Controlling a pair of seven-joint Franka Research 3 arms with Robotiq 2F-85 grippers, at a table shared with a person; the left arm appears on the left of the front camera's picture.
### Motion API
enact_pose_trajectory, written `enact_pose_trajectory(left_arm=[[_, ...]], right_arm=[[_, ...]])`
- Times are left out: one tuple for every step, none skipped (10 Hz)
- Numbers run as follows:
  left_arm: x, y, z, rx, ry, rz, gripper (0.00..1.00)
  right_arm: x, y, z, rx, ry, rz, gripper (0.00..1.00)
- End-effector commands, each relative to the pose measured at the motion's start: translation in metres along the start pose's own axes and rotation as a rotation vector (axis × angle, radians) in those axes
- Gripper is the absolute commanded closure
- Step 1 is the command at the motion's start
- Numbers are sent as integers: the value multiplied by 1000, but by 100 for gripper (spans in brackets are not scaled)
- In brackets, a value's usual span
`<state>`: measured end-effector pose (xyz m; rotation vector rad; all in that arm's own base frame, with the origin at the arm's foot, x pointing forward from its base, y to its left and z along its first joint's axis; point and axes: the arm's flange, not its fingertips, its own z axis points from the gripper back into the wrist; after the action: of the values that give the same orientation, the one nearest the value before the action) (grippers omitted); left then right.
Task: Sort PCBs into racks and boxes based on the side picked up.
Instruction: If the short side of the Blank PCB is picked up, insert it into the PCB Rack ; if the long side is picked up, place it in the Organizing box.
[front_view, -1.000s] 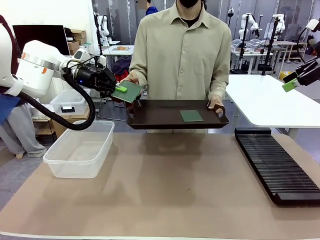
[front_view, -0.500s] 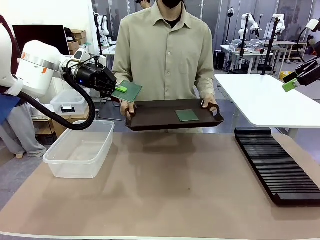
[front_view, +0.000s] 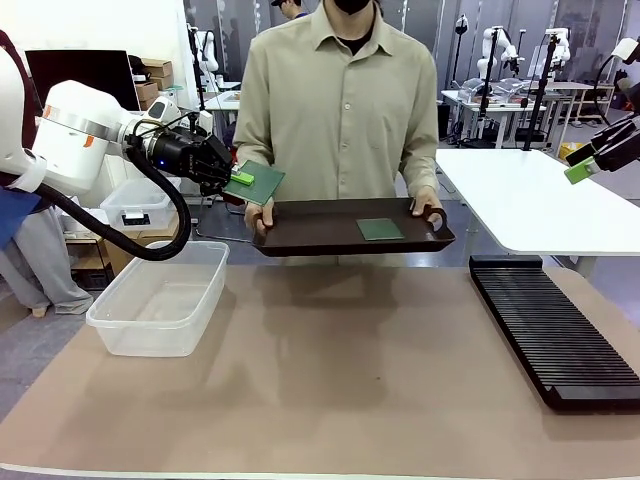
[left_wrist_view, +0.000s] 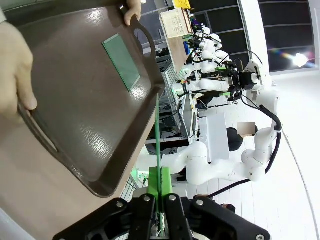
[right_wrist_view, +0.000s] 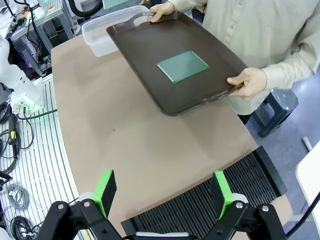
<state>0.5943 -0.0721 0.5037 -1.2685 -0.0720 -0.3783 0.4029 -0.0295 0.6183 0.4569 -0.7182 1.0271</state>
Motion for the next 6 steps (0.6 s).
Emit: enact_pose_trajectory(left_arm=[[0,-2,6,40,56,25,97],[0,-1,14,111,96,54,97],[-3,-4,24,211,107,53,97],[-6,-2,34,304,145,127,97],[-13,4,46,452,162,176,97],[-20,9,49,533,172,213,97]], right_arm=[[0,-1,-1,18,-15,9,0],[0,-1,-1,18,-15,9,0],[0,-1,-1,18,-15,9,0],[0,-1,-1,18,-15,9,0],[0,-1,-1,18,-15,9,0],[0,-1,-1,18,-15,9,0]])
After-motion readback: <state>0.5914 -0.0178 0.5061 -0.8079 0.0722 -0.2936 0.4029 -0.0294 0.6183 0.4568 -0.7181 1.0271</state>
